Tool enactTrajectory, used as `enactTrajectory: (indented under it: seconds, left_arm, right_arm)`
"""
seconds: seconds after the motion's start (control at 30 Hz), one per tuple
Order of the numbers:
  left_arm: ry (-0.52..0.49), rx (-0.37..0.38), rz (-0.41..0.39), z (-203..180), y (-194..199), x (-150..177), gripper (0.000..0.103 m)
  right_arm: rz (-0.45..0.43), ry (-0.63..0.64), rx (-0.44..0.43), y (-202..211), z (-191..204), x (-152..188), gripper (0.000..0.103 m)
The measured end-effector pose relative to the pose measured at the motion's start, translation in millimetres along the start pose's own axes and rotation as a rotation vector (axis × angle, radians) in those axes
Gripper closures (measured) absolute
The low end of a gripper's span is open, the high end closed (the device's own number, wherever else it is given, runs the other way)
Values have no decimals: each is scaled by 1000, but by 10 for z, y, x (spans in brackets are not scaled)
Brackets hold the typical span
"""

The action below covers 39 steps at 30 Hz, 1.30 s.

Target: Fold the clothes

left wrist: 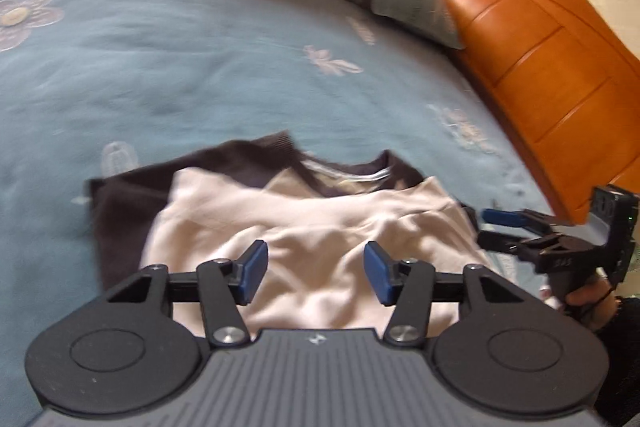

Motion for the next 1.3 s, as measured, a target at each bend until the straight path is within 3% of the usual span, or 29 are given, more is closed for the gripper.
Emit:
enactTrajectory:
  seconds: [0.1, 0.2, 0.33, 0.4, 0.47, 0.57, 0.7, 0.9, 1.0, 1.13, 1.23, 1.3]
  left_arm:
    - [-11, -49, 31, -12, -319, -46, 49]
    - [14, -124, 30, 220, -560, -57, 53]
    - [167, -93, 20, 402, -468, -253, 54]
    - [135, -117, 5, 336, -295, -296, 52]
    - [115, -84, 4, 261, -80, -253, 46]
    - [131, -39, 20, 220, 266, -39, 40]
    - [206, -43, 33, 345, 698, 365, 36]
    - [275, -53, 86, 533, 924, 920, 36]
    - [158, -92, 157, 391, 869, 1094, 36]
    - [-173, -301, 205, 112, 723, 1208, 35]
    - [-407, -457, 178, -53, 543, 1302, 35]
    - [-513, -506, 136, -134, 439, 1335, 33]
  right_arm:
    - [36, 2, -62, -261, 149, -33, 0]
    - [78, 6, 12, -529, 65, 72, 0]
    - [79, -1, 99, -578, -75, 120, 0]
    - [70, -27, 111, -484, -57, 119, 0]
    - [56, -52, 96, -362, -16, 208, 0]
    - [37, -96, 71, -187, 49, 365, 0]
    - [17, -136, 60, 18, 168, 611, 0]
    - [6, -181, -43, 269, 415, 701, 0]
    - [-9, -165, -88, 352, 603, 670, 0]
    - [-17, -79, -74, 440, 878, 670, 0]
    - [-19, -55, -75, 479, 992, 692, 0]
    - [-23, -56, -71, 505, 1025, 709, 0]
Point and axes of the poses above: each gripper's, at about its wrist camera, not at the fingertips, and y roughly against the way its jaws point, z to its left, x to its underside, the point moved 3 cm from there along -y, roughly the way its jaws point
